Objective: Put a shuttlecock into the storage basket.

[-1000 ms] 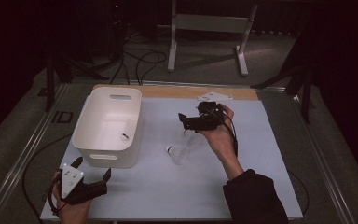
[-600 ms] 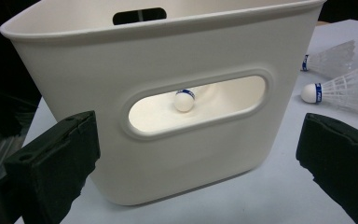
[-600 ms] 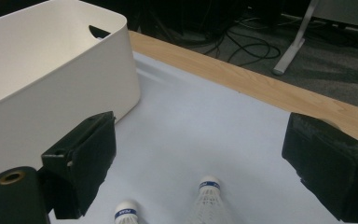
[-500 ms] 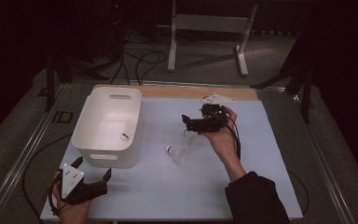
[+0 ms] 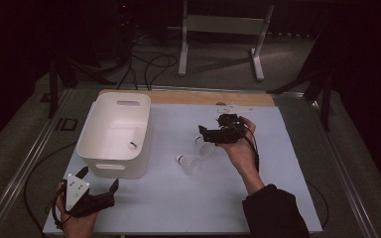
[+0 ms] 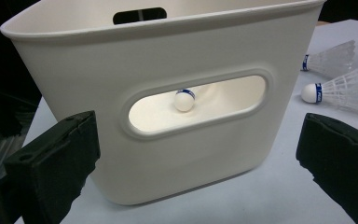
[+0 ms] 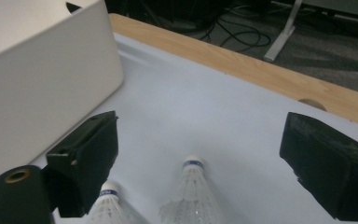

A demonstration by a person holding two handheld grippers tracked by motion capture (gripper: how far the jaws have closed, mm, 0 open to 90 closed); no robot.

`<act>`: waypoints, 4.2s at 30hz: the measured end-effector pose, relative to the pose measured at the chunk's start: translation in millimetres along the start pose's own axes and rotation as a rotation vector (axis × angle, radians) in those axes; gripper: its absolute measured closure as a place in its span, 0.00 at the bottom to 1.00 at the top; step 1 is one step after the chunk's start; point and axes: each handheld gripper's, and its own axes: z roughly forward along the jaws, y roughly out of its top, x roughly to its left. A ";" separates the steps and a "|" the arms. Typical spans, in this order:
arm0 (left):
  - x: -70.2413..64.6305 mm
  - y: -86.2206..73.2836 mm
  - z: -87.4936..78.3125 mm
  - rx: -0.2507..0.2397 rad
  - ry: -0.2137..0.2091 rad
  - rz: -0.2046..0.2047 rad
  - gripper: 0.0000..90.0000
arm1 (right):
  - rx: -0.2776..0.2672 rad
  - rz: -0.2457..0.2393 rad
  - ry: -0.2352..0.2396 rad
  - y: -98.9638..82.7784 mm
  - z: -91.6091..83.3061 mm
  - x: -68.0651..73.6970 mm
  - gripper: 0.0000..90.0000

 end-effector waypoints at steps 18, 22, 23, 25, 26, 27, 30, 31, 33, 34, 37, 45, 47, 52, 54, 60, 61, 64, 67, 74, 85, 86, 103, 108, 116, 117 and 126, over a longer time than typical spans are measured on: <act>0.2 0.1 0.1 0.000 0.001 0.001 0.00 | 0.045 -0.001 -0.039 -23.3 6.7 -16.8 0.22; 0.2 0.0 0.0 -0.002 0.002 -0.002 0.00 | 0.056 -0.006 -0.042 -28.2 8.8 -17.8 0.24; 0.1 0.1 0.0 -0.001 0.002 -0.001 0.00 | 0.058 -0.008 -0.046 -29.7 9.6 -18.3 0.24; 0.1 0.2 -0.1 -0.001 0.001 0.001 0.00 | 0.060 -0.005 -0.051 -33.0 11.0 -19.4 0.24; 0.1 0.2 -0.1 -0.002 0.002 0.000 0.00 | 0.062 -0.002 -0.051 -35.0 11.9 -20.2 0.25; 0.2 0.2 -0.1 -0.002 0.002 0.000 0.00 | 0.064 0.000 -0.051 -37.2 12.9 -21.2 0.25; 0.1 0.1 -0.1 -0.001 0.001 0.000 0.00 | 0.075 0.004 -0.055 -43.4 15.8 -23.3 0.25; 0.0 0.1 0.1 0.000 0.001 0.001 0.00 | 0.078 0.004 -0.056 -45.2 16.6 -24.0 0.26; -0.3 0.1 0.3 0.000 0.001 0.000 0.00 | 0.084 0.005 -0.058 -48.0 17.4 -24.4 0.26; -0.3 0.1 0.4 0.000 0.000 0.000 0.00 | 0.083 0.001 -0.059 -49.1 17.3 -24.4 0.27; 0.0 0.1 0.4 0.000 0.000 0.000 0.00 | 0.086 -0.008 -0.058 -51.5 17.7 -24.0 0.28; 0.4 0.2 -0.2 -0.002 0.001 -0.001 0.00 | 0.110 -0.030 -0.068 -59.3 22.7 -25.2 0.33; 0.1 0.2 -0.1 -0.001 0.001 0.000 0.00 | 0.122 -0.050 -0.067 -60.5 24.5 -23.7 0.33; 0.2 0.2 0.0 -0.001 0.001 0.000 0.00 | 0.124 -0.068 -0.056 -63.5 26.6 -20.3 0.36; 0.1 0.1 0.0 -0.001 0.001 -0.001 0.00 | 0.132 -0.084 -0.056 -65.8 27.7 -17.4 0.37; 0.1 0.2 0.0 -0.001 0.000 0.001 0.00 | 0.151 -0.095 -0.056 -69.7 31.2 -16.5 0.37; 0.2 0.2 -0.1 0.000 0.000 0.001 0.00 | 0.155 -0.095 -0.056 -70.5 32.0 -16.6 0.37; 0.0 0.2 0.0 0.000 0.000 0.003 0.00 | 0.166 -0.100 -0.057 -72.9 34.8 -17.0 0.38; 0.0 0.3 0.0 0.000 0.000 0.002 0.00 | 0.181 -0.104 -0.056 -75.7 38.4 -17.4 0.38; -0.6 0.3 0.5 0.002 -0.002 0.002 0.00 | 0.200 -0.114 -0.072 -76.6 48.1 -17.4 0.44; 0.0 0.1 0.4 0.000 -0.002 0.000 0.00 | 0.224 -0.167 -0.081 -74.1 65.8 -6.7 0.55; -0.1 0.1 0.4 0.000 -0.002 0.001 0.00 | 0.224 -0.175 -0.082 -74.2 66.6 -5.6 0.58; 0.0 0.2 0.1 0.000 -0.001 0.003 0.00 | 0.236 -0.272 -0.124 -73.9 74.1 -2.5 0.98; 0.0 0.2 0.1 0.000 -0.002 0.002 0.00 | 0.219 -0.233 -0.139 -72.2 69.8 -8.9 1.00; -0.4 0.3 0.2 0.000 -0.002 0.002 0.00 | 0.199 -0.203 -0.147 -69.5 61.4 -10.1 1.00; -0.4 0.2 0.2 0.000 -0.002 0.002 0.00 | 0.196 -0.203 -0.147 -69.1 60.8 -9.7 1.00; -0.3 0.1 0.4 0.000 -0.003 0.001 0.00 | 0.186 -0.147 -0.144 -66.5 54.1 -13.7 1.00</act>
